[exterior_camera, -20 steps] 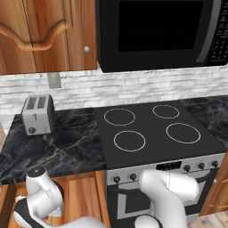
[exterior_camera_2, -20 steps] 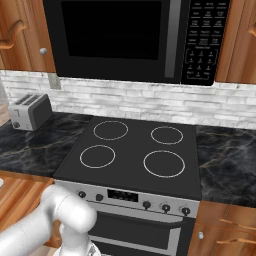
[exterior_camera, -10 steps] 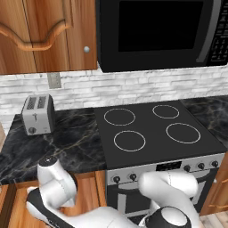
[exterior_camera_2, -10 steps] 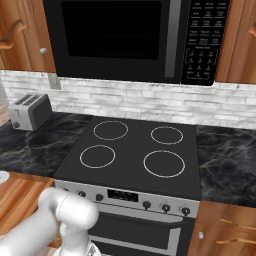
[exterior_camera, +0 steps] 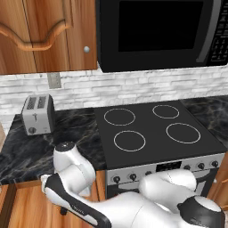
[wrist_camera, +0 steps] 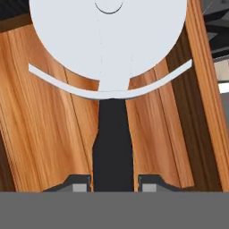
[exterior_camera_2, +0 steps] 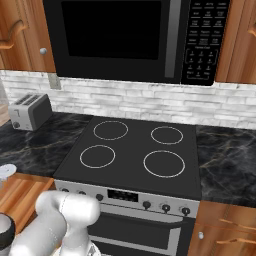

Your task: Take the pizza cutter from the drawer on the left and place it on the dining counter for cutting.

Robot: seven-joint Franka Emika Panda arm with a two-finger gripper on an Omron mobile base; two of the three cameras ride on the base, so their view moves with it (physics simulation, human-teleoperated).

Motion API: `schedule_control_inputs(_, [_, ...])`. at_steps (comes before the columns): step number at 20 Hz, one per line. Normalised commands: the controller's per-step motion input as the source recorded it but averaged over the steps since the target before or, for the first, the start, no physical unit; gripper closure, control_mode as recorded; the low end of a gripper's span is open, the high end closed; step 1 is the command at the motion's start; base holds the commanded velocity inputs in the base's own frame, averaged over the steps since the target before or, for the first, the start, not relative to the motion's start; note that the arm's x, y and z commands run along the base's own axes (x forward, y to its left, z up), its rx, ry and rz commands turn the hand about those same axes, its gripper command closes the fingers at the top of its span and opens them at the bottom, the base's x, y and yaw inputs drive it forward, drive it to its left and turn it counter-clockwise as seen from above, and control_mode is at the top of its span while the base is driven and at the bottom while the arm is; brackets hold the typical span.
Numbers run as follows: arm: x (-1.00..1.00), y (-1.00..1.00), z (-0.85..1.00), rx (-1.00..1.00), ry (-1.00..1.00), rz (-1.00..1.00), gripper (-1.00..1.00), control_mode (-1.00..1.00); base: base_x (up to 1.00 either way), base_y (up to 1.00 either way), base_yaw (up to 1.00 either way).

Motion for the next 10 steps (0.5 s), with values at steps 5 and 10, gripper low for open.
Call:
schedule_control_inputs(5, [-0.03, -0.75, 0.45, 0.00, 0.00, 0.02, 1.00, -1.00, 0.00, 0.00, 0.00])
schedule_control_inputs(10, [-0.17, -0.85, 0.45, -0.01, 0.00, 0.05, 1.00, -1.00, 0.00, 0.00, 0.00])
